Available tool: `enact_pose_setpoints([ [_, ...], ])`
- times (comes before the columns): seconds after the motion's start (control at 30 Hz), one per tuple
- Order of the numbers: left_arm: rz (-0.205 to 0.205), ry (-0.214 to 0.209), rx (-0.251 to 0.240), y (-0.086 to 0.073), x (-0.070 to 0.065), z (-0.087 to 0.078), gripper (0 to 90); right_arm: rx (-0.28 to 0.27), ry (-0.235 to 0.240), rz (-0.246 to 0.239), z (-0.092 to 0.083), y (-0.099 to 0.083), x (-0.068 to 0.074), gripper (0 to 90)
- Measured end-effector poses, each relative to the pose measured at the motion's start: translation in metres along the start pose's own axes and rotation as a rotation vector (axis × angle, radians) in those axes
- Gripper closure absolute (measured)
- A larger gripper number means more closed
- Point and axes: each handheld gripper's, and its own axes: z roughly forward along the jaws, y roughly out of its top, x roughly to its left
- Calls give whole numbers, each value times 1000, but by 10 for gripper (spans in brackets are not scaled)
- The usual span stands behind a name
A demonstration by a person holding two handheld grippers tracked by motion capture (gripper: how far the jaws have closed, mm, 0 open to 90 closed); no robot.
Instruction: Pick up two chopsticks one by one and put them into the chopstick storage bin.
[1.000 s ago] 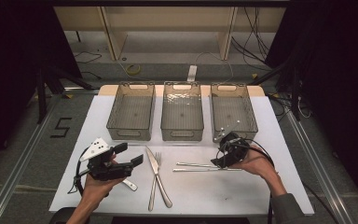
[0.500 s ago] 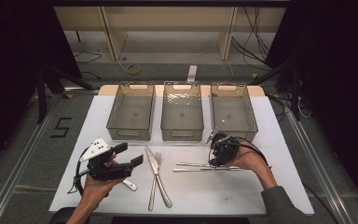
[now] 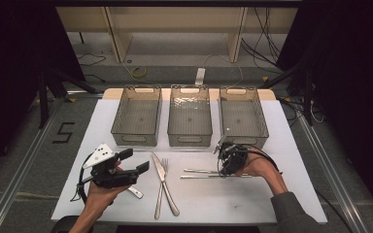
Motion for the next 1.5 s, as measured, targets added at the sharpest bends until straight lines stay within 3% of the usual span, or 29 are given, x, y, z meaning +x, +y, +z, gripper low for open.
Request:
enact_pose_setpoints([
  [0.17, 2, 0, 1, 0, 0, 0, 186, 23, 18, -22, 2, 1, 0, 744],
  [0.53, 2, 2, 1, 0, 0, 0, 186, 74, 5, -55, 4, 4, 2, 774],
  [0.8, 3, 4, 1, 0, -1, 0, 186, 79, 5, -54, 4, 5, 2, 798],
  [1.5, 4, 3, 4, 0, -1, 0, 187, 104, -9, -143, 4, 10, 5, 865],
])
